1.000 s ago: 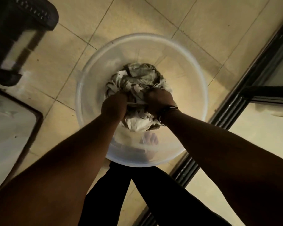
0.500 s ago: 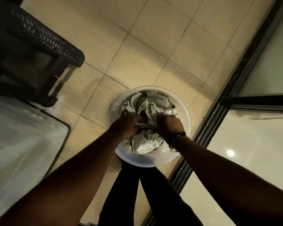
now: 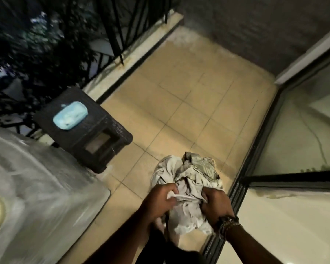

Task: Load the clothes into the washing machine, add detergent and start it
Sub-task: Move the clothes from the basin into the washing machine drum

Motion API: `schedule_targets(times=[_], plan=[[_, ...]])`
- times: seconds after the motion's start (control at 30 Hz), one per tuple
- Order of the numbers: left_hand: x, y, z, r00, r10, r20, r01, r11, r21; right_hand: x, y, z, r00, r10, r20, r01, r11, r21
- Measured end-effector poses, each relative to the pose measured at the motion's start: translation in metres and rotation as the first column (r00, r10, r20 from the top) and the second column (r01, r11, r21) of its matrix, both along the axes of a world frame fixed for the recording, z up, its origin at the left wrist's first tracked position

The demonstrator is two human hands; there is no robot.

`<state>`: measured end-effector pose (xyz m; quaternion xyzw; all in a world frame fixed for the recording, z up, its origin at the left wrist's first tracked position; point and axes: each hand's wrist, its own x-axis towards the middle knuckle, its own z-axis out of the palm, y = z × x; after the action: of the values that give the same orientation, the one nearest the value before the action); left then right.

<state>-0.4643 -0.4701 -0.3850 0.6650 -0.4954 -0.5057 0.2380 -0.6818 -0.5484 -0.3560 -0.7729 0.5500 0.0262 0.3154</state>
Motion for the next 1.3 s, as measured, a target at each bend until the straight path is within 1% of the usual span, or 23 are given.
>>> schedule_targets(times=[0.1,0.17,0.23,0.27,0.33,0.47,0.57,0.63,0.7,0.73,0.8,0.9,0.97,1.07,1.13,1.2,1.3], plan=[[-0.003,0.014,0.059,0.994,0.11,-0.023,-0.111,0.992,-0.065,-0.001,0.017,0.055,0.991,-0.04,0.124,0.054,0.992,-0.11],[-0.004,0.027,0.1,0.979,0.199,-0.046,-0.203,0.971,-0.125,0.001,0.027,0.087,0.971,-0.096,0.218,0.125,0.985,-0.121],[-0.006,0.038,0.136,0.948,0.307,-0.084,-0.317,0.929,-0.192,0.007,0.033,0.115,0.931,-0.144,0.336,0.187,0.977,-0.102],[-0.006,0.045,0.156,0.926,0.365,-0.096,-0.377,0.897,-0.231,0.014,0.036,0.132,0.897,-0.168,0.409,0.214,0.974,-0.069],[-0.004,0.061,0.192,0.874,0.468,-0.129,-0.484,0.821,-0.303,0.028,0.045,0.166,0.819,-0.181,0.544,0.205,0.979,0.016],[0.004,0.089,0.262,0.751,0.624,-0.218,-0.647,0.626,-0.435,0.058,0.059,0.225,0.653,-0.145,0.743,0.069,0.989,0.132],[0.016,0.114,0.31,0.665,0.699,-0.265,-0.707,0.474,-0.525,0.085,0.073,0.265,0.538,-0.093,0.838,-0.059,0.987,0.148],[0.024,0.13,0.336,0.608,0.742,-0.283,-0.727,0.378,-0.573,0.103,0.084,0.293,0.457,-0.052,0.888,-0.139,0.982,0.129],[0.038,0.151,0.365,0.55,0.784,-0.288,-0.729,0.282,-0.623,0.126,0.1,0.318,0.374,0.012,0.927,-0.227,0.971,0.079],[0.042,0.154,0.375,0.539,0.788,-0.297,-0.728,0.259,-0.634,0.134,0.102,0.326,0.336,0.025,0.941,-0.239,0.969,0.06],[0.055,0.174,0.404,0.497,0.807,-0.318,-0.715,0.174,-0.677,0.158,0.118,0.351,0.252,0.048,0.967,-0.296,0.955,0.029],[0.074,0.204,0.444,0.438,0.829,-0.348,-0.668,0.04,-0.743,0.194,0.14,0.381,0.158,0.063,0.985,-0.386,0.922,0.003],[0.09,0.224,0.465,0.406,0.844,-0.35,-0.614,-0.031,-0.789,0.22,0.155,0.399,0.113,0.08,0.99,-0.429,0.903,-0.024],[0.114,0.252,0.486,0.382,0.856,-0.349,-0.54,-0.1,-0.836,0.256,0.174,0.42,0.071,0.116,0.991,-0.484,0.873,-0.067],[0.134,0.272,0.494,0.346,0.866,-0.362,-0.503,-0.154,-0.851,0.28,0.189,0.43,0.046,0.135,0.99,-0.53,0.843,-0.09],[0.156,0.294,0.495,0.306,0.865,-0.398,-0.491,-0.215,-0.844,0.306,0.206,0.437,0.028,0.141,0.99,-0.576,0.811,-0.099],[0.198,0.326,0.484,0.246,0.829,-0.502,-0.526,-0.321,-0.787,0.347,0.231,0.438,0.02,0.137,0.99,-0.62,0.779,-0.095]])
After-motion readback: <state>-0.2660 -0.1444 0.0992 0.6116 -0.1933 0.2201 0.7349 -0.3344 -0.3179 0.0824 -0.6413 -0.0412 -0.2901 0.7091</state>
